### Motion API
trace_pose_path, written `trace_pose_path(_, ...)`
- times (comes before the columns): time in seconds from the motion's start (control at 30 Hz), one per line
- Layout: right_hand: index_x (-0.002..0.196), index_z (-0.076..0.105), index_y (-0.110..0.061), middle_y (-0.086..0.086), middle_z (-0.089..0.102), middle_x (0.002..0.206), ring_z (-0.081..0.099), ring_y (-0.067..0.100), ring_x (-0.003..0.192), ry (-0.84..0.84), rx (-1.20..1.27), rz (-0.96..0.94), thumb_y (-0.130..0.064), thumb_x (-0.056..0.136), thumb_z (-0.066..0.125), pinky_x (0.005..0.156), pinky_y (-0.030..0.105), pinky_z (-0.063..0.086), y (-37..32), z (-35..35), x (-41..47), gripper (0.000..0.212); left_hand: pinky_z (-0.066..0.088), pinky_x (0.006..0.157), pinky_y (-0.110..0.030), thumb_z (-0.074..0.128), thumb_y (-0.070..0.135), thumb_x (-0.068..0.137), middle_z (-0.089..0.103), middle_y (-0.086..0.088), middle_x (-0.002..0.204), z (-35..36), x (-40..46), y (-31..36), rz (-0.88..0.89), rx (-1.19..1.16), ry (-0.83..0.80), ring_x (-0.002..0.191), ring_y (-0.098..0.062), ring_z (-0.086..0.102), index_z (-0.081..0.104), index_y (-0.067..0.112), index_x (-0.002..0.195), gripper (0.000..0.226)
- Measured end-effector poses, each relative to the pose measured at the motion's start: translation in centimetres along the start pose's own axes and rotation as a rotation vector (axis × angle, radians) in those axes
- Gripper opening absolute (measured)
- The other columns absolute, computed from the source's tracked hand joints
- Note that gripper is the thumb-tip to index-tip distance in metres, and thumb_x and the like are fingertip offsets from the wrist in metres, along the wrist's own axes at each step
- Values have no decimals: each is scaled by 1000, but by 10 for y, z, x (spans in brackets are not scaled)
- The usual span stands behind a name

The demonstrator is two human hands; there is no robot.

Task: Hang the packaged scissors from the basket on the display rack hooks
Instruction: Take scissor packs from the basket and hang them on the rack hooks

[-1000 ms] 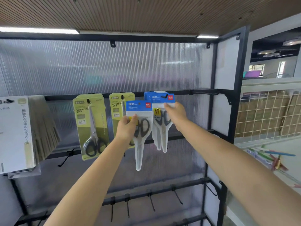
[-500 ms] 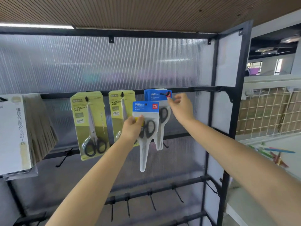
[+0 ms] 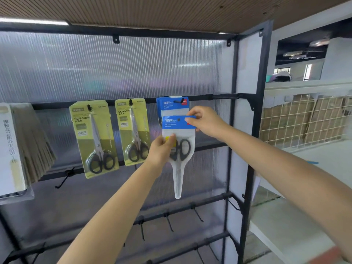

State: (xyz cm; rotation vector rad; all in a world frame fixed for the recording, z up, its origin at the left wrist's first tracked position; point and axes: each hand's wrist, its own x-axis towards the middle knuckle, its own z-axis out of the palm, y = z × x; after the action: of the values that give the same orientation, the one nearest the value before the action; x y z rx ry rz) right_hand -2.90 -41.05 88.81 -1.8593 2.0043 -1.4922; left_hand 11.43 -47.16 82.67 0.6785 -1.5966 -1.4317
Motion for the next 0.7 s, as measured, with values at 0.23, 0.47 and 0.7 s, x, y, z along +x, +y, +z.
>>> trace_pose_path(0.23, 99, 65, -3, -5, 60, 84, 56, 9, 76, 61, -63, -106, -10, 90, 60, 56, 8, 41, -17, -18, 1, 13, 53, 83, -41, 64, 14, 87, 65, -13, 88, 0, -10, -4, 11, -199, -67, 82, -26, 65, 57, 11, 82, 9)
trace_pose_path(0.47, 100, 67, -4, 0, 62, 85, 56, 11, 78, 120, -95, -85, -13, 89, 61, 64, 16, 42, -23, -24, 10, 15, 58, 70, -32, 66, 6, 85, 69, -8, 86, 6, -8, 3, 34, -234, 19, 76, -18, 68, 64, 11, 83, 6)
trace_pose_path(0.7, 99, 66, -5, -13, 57, 72, 52, 0, 67, 169, -83, -40, -13, 91, 59, 66, 18, 44, -23, -29, 21, 13, 58, 75, -32, 66, 6, 85, 69, -5, 86, 11, 0, 19, 77, -198, 50, 84, -20, 68, 62, 13, 79, 10)
